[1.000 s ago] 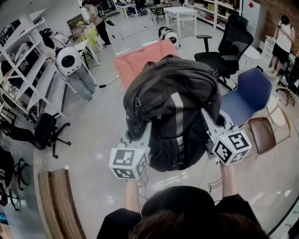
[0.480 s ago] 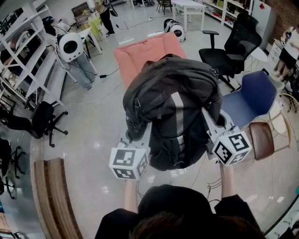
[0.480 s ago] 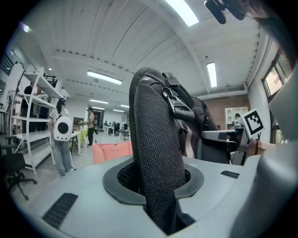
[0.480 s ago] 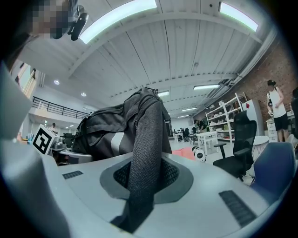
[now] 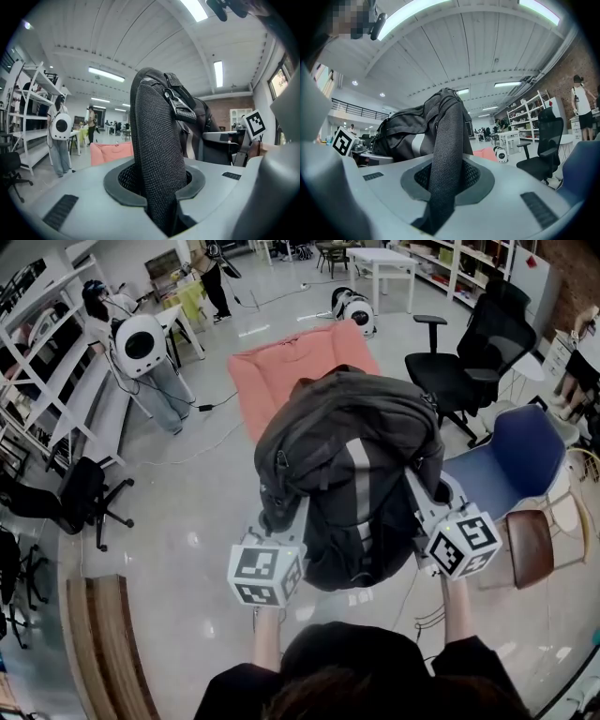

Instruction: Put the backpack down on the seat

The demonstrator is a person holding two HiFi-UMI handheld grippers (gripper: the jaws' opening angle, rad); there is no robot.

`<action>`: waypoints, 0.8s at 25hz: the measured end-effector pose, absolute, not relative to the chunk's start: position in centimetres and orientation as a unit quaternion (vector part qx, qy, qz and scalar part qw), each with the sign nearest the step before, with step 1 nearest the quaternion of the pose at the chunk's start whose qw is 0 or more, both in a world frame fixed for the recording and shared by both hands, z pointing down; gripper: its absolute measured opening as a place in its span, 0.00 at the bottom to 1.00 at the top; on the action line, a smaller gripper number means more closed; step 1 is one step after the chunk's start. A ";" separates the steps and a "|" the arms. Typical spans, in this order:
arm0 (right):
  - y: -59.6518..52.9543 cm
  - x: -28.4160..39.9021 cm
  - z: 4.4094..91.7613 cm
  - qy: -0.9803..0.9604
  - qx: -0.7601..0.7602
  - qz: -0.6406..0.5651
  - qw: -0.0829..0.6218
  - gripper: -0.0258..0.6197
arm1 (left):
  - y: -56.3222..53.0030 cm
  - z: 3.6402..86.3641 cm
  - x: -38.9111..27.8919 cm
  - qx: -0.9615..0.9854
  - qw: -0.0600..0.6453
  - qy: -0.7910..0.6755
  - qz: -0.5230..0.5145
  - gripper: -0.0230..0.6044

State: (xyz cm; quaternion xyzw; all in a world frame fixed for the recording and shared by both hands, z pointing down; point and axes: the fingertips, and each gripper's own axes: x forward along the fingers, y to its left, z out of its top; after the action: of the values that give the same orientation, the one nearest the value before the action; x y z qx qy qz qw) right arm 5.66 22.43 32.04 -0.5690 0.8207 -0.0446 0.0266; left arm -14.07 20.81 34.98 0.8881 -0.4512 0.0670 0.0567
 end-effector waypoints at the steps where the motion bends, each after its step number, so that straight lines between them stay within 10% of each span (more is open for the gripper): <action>1: 21.3 5.8 31.8 0.820 -0.571 -0.043 0.027 0.13 | 19.6 34.8 -13.9 0.889 0.057 -0.449 0.065 0.23; 20: 4.0 7.7 31.4 0.806 -0.588 -0.050 0.034 0.13 | 1.6 34.3 -12.0 0.898 0.055 -0.431 0.068 0.23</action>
State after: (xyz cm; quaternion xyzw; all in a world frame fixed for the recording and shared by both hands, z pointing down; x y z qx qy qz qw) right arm 7.67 3.95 31.42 -0.5883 0.8063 -0.0504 0.0342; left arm -12.01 1.61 34.26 0.8983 -0.4305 0.0682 0.0549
